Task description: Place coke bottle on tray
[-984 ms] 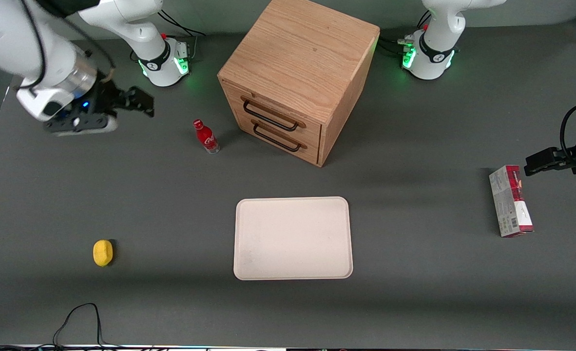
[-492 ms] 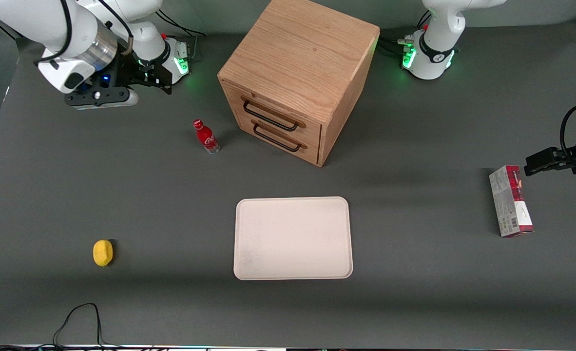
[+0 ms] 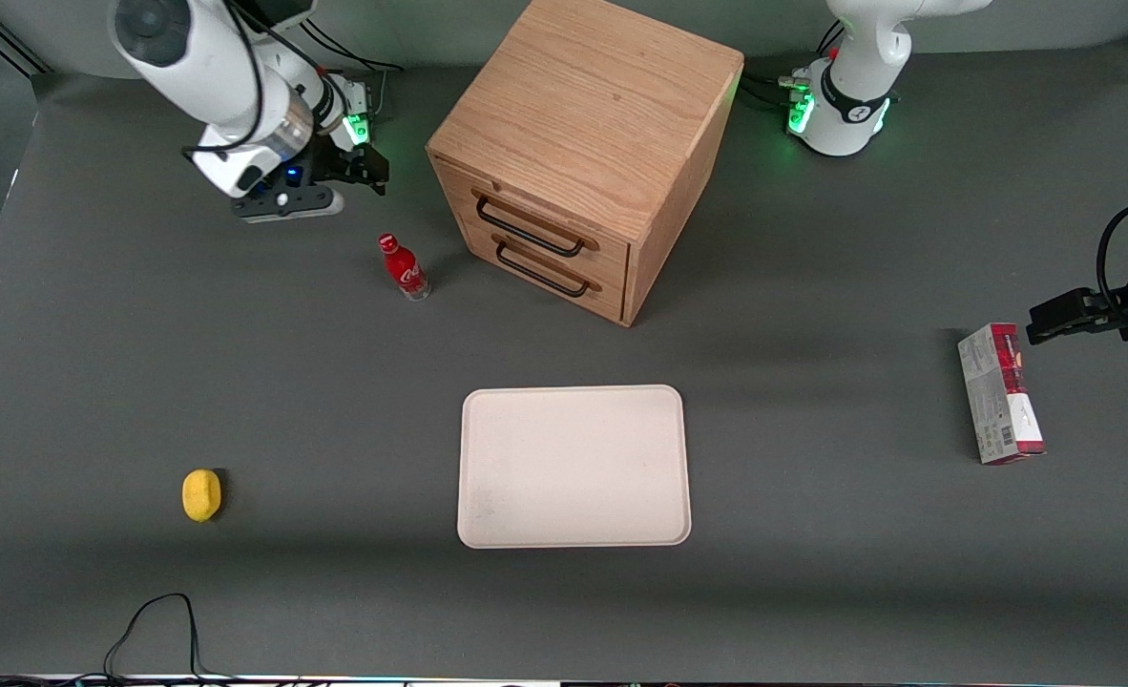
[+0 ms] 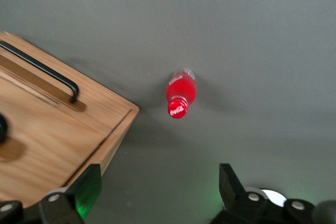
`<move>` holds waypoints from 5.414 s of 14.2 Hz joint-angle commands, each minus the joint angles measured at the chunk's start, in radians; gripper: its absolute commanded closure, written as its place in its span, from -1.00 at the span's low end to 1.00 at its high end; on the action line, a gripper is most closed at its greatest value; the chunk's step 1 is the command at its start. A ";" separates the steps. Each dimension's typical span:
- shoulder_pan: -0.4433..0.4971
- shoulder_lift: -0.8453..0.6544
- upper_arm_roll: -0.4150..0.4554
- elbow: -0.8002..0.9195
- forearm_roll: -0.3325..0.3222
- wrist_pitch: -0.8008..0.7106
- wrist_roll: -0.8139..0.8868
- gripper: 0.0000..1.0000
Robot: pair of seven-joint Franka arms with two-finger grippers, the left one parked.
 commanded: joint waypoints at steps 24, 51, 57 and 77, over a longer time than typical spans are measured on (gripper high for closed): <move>0.060 0.150 -0.015 -0.236 0.011 0.449 -0.011 1.00; -0.023 1.070 -0.210 1.492 0.090 -0.411 0.139 1.00; 0.007 1.257 -0.150 1.554 0.077 -0.153 0.210 1.00; 0.034 1.319 -0.150 1.559 0.020 -0.054 0.204 -1.00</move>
